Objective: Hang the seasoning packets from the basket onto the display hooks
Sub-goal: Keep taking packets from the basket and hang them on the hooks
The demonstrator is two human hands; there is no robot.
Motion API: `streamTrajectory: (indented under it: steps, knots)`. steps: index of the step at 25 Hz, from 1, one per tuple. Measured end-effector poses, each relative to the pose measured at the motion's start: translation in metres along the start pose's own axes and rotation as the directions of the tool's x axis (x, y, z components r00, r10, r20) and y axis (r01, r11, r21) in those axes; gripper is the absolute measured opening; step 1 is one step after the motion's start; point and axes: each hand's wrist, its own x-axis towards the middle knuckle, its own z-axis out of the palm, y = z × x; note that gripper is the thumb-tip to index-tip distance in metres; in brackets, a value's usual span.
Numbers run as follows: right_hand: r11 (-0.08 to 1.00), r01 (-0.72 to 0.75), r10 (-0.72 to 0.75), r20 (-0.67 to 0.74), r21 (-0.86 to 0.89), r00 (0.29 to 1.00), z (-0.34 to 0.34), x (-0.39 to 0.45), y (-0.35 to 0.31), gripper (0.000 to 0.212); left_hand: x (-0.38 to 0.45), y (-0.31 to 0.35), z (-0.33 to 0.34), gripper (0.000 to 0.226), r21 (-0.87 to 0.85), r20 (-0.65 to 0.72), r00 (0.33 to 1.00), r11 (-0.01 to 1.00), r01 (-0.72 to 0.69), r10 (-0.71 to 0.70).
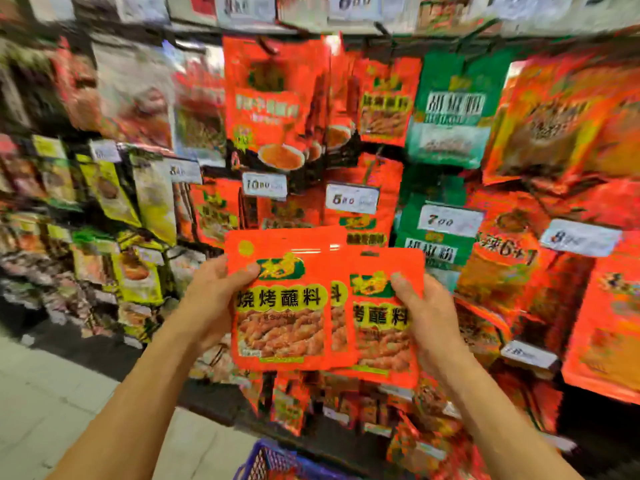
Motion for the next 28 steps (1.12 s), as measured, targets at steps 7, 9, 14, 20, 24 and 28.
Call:
streamTrajectory:
  steps: [7,9,14,20,24,28]
  knots:
    - [0.972,0.234,-0.235,-0.121,-0.022,0.964,0.02,0.038,-0.113,0.013,0.037,0.1,0.013,0.02,0.004,0.125,0.972,0.98,-0.199,0.197]
    - [0.964,0.265,-0.262,-0.136,0.007,0.955,0.028,0.049,-0.133,0.017,0.049,0.121,0.014,0.015,0.008,0.15,0.965,0.975,-0.22,0.217]
    - [0.95,0.306,-0.311,-0.205,-0.061,0.928,0.051,0.083,-0.176,0.024,0.078,0.155,0.022,0.015,-0.02,0.177,0.937,0.953,-0.302,0.301]
    - [0.966,0.232,-0.256,-0.323,-0.112,0.911,0.071,0.135,-0.205,0.027,0.1,0.166,0.03,0.012,-0.03,0.163,0.928,0.942,-0.334,0.334]
    - [0.978,0.202,-0.209,-0.367,-0.058,0.906,0.068,0.157,-0.205,0.025,0.105,0.165,0.039,0.009,-0.022,0.17,0.923,0.938,-0.345,0.344]
    - [0.977,0.205,-0.214,-0.386,-0.066,0.897,0.068,0.165,-0.202,0.029,0.112,0.167,0.044,0.013,-0.025,0.198,0.92,0.94,-0.341,0.339]
